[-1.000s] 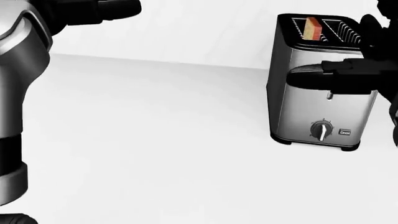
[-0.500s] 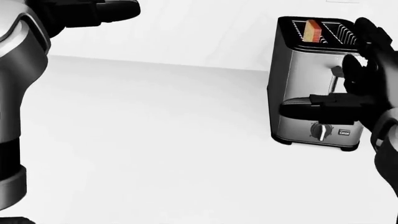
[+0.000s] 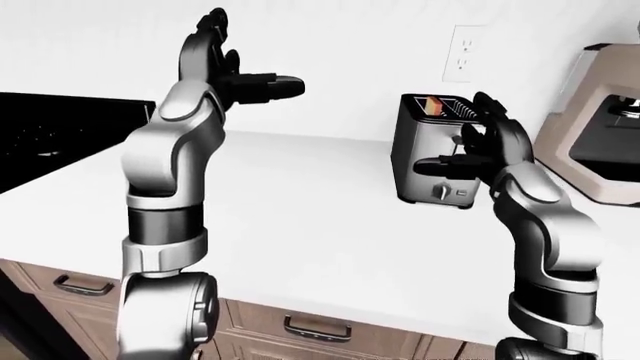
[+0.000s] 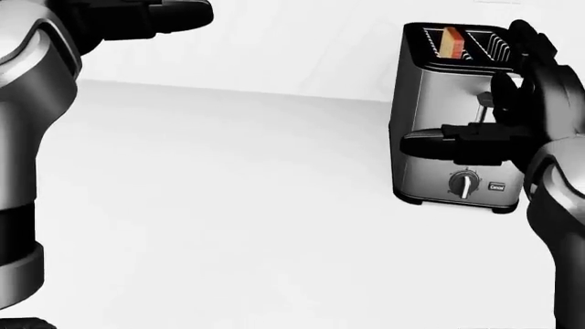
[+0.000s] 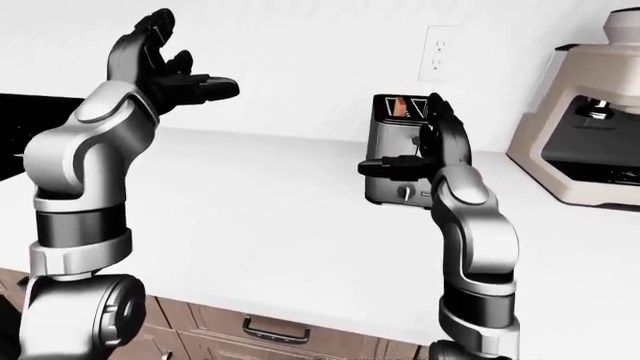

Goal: Push down the lever of the toaster to turn it on.

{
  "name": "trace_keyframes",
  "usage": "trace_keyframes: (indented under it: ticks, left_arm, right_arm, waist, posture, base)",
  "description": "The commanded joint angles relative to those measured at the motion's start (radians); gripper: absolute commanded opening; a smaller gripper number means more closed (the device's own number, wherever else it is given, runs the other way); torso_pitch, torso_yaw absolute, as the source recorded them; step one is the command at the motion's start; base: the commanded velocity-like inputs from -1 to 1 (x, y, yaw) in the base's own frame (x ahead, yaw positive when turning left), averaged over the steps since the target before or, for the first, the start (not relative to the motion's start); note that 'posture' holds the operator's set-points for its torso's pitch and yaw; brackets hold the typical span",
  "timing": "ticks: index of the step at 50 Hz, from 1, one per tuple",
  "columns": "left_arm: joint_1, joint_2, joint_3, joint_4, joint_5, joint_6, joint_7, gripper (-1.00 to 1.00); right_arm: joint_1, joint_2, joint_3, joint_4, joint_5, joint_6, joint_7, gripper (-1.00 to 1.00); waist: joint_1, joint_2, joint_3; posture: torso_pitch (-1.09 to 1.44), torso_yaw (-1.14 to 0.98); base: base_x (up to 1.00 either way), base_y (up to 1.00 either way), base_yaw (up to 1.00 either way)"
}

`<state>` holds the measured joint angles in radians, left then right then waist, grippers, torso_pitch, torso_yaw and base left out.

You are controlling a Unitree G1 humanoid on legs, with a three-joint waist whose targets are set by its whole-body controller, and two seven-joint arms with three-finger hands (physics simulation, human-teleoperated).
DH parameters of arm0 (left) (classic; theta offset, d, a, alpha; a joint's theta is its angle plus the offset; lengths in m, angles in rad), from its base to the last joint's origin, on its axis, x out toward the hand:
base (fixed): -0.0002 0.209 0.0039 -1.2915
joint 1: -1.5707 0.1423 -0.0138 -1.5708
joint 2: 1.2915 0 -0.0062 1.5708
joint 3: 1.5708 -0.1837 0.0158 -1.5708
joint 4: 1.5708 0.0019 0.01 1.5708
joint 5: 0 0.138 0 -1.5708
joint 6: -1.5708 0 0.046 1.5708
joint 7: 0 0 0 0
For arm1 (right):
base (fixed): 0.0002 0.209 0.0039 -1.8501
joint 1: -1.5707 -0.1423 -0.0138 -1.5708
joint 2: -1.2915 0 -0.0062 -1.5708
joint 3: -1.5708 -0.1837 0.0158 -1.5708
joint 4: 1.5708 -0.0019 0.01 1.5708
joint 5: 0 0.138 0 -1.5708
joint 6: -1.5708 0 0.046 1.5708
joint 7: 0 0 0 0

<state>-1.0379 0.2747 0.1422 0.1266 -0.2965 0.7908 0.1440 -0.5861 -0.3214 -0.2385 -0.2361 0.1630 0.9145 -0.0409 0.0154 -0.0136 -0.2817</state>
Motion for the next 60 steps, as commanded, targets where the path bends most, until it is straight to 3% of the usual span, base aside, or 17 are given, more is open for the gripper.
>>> trace_keyframes:
  ticks: [1,15,60]
  left_arm:
    - [-0.039,0.008,0.007,-0.028,0.0,-0.021,0.003,1.0]
    - [-0.034,0.005,0.006,-0.016,0.002,-0.036,0.0,1.0]
    - [-0.039,-0.003,0.002,-0.021,0.002,-0.029,0.003,1.0]
  right_arm:
    - [-0.024,-0.013,-0.011,-0.021,-0.01,-0.009,-0.009,1.0]
    - [0.002,-0.01,-0.008,-0.067,-0.022,0.044,0.009,1.0]
    - [0.122,0.061,0.012,0.076,-0.067,-0.112,0.034,1.0]
  waist:
    - [0.0,0.002,-0.006]
    - [0.011,-0.001,-0.007]
    - [0.004,-0.004,-0.015]
  posture:
    - [-0.41,0.0]
    - [-0.41,0.0]
    - [-0.41,0.0]
  base:
    - [0.0,0.0,0.0]
    - [0.0,0.0,0.0]
    - [0.0,0.0,0.0]
